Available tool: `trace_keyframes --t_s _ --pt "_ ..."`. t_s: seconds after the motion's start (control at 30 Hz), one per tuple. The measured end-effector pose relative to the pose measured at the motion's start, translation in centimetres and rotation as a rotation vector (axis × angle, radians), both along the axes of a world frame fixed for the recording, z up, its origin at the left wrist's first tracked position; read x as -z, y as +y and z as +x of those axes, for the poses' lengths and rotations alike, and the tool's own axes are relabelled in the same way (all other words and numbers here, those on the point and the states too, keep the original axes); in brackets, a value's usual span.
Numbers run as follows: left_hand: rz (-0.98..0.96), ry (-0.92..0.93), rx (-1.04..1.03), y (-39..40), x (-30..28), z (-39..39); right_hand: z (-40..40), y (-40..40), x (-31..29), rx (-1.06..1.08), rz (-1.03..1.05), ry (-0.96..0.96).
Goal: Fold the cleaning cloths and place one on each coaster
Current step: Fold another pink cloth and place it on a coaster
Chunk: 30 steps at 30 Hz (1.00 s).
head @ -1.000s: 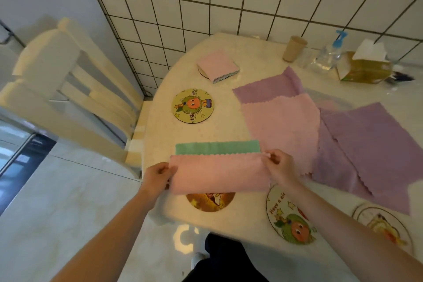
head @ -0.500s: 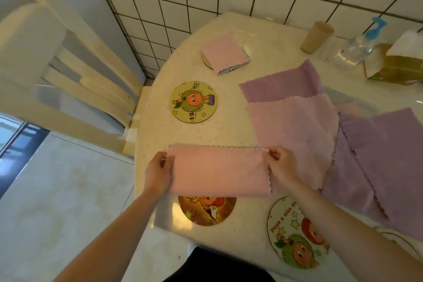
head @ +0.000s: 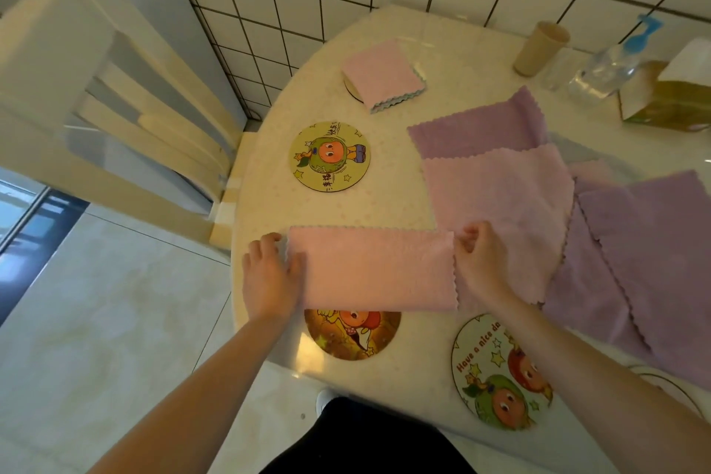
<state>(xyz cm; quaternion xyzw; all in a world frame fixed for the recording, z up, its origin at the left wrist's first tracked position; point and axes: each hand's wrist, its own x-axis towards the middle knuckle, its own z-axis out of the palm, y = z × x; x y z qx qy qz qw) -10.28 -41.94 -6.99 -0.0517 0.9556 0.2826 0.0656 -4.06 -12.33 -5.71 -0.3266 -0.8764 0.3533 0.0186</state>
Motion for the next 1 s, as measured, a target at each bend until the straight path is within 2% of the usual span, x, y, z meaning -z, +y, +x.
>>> trace_keyframes --t_s 0.07,0.1,0.17,0.23,0.3,0.5,0.7,1.0 --pt "-0.128 0.251 0.379 -0.2 0.3 2.1 1.8 -1.2 -0.6 -0.254 0.215 0.029" --pt "-0.128 0.303 0.579 -0.1 0.7 3.1 2.9 -2.0 -0.5 -0.402 0.272 0.015" --pt "-0.162 0.316 0.903 0.2 2.1 5.1 5.2 -3.8 0.2 -0.691 0.337 -0.017" --pt "-0.295 0.290 1.049 0.1 3.4 6.5 7.2 -5.1 1.5 -0.942 0.438 -0.007" --pt "-0.381 0.245 1.054 -0.5 4.0 6.9 8.4 -5.0 2.5 -1.054 0.531 -0.041" --pt "-0.422 0.242 1.047 -4.3 3.5 6.5 9.4 -3.4 2.0 -1.073 0.671 -0.090" --pt "-0.404 0.230 1.018 -4.8 2.5 4.9 8.7 -4.5 2.2 -1.052 0.679 -0.163" --pt "-0.398 0.382 1.091 -5.0 -0.8 1.7 7.7 -4.8 -0.7 -0.988 0.666 -0.073"
